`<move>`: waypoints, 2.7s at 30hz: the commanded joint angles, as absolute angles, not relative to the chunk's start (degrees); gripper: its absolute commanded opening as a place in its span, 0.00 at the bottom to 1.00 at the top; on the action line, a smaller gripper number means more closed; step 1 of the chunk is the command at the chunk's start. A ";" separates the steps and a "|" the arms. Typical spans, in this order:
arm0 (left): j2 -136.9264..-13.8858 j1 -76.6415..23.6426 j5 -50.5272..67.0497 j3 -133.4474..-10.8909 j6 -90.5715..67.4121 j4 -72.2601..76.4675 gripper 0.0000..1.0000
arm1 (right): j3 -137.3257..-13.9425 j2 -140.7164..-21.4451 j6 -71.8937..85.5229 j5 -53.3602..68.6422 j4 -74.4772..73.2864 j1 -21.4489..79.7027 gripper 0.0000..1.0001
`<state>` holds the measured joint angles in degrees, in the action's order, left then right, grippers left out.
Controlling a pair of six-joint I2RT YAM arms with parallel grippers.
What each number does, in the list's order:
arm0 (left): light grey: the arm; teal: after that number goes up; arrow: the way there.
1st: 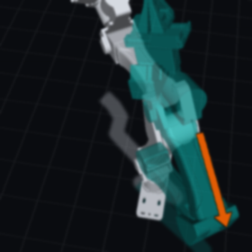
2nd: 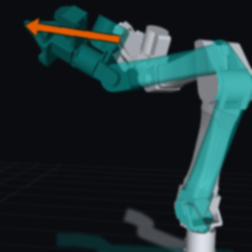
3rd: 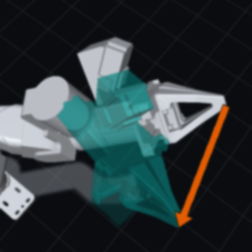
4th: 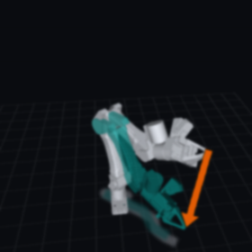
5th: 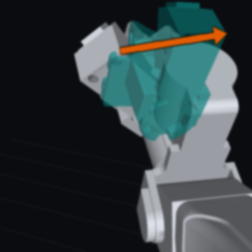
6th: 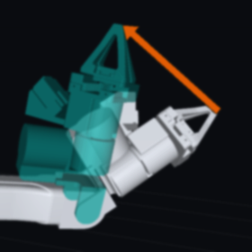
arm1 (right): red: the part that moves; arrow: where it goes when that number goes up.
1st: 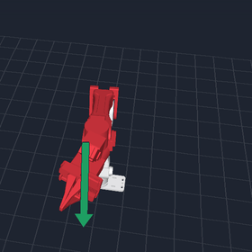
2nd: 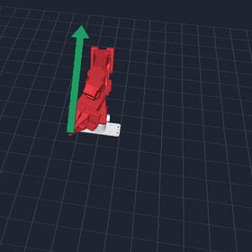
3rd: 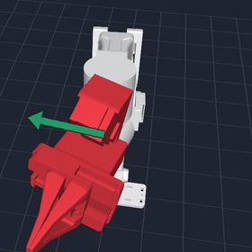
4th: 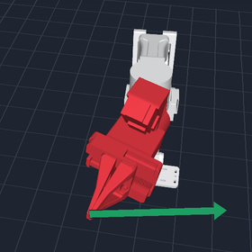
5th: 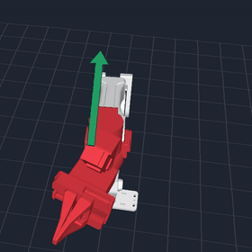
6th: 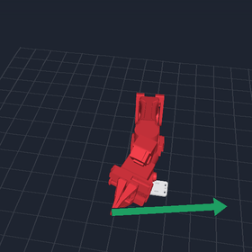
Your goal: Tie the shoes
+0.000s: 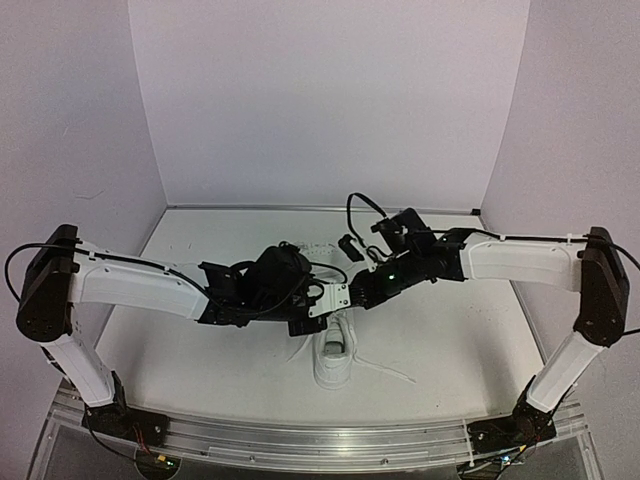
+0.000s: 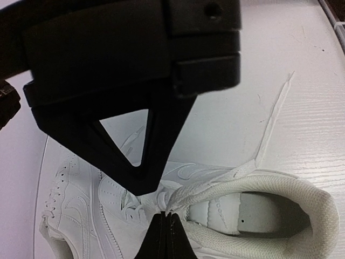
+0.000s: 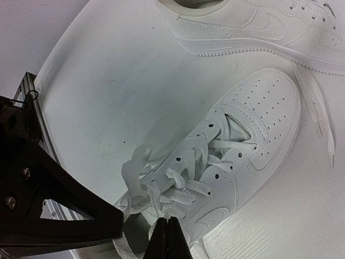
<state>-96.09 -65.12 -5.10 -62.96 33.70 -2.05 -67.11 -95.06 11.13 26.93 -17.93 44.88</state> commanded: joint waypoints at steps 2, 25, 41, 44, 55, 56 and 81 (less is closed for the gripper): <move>-96.87 -64.13 -4.10 -64.89 30.55 1.69 0.00 | -65.87 -91.87 12.50 27.87 -14.70 44.13 0.00; -99.51 -62.37 2.53 -64.16 27.72 1.14 0.00 | -63.91 -91.88 15.11 30.08 -10.96 44.04 0.00; -101.50 -59.75 1.92 -64.57 18.41 2.98 0.00 | -60.74 -90.85 17.93 32.58 -6.96 44.03 0.00; -101.51 -59.40 2.19 -64.34 17.59 3.68 0.00 | -59.93 -90.71 18.74 33.21 -5.69 44.03 0.00; -102.48 -59.34 7.26 -62.08 15.21 9.98 0.00 | -59.15 -92.32 21.39 35.59 -1.17 44.03 0.00; -102.58 -59.26 7.55 -61.88 14.74 10.79 0.00 | -59.00 -92.37 21.55 35.78 -0.91 44.03 0.00; -102.83 -57.85 11.19 -58.56 13.60 16.51 0.00 | -51.86 -85.42 25.08 31.89 -0.96 35.79 0.31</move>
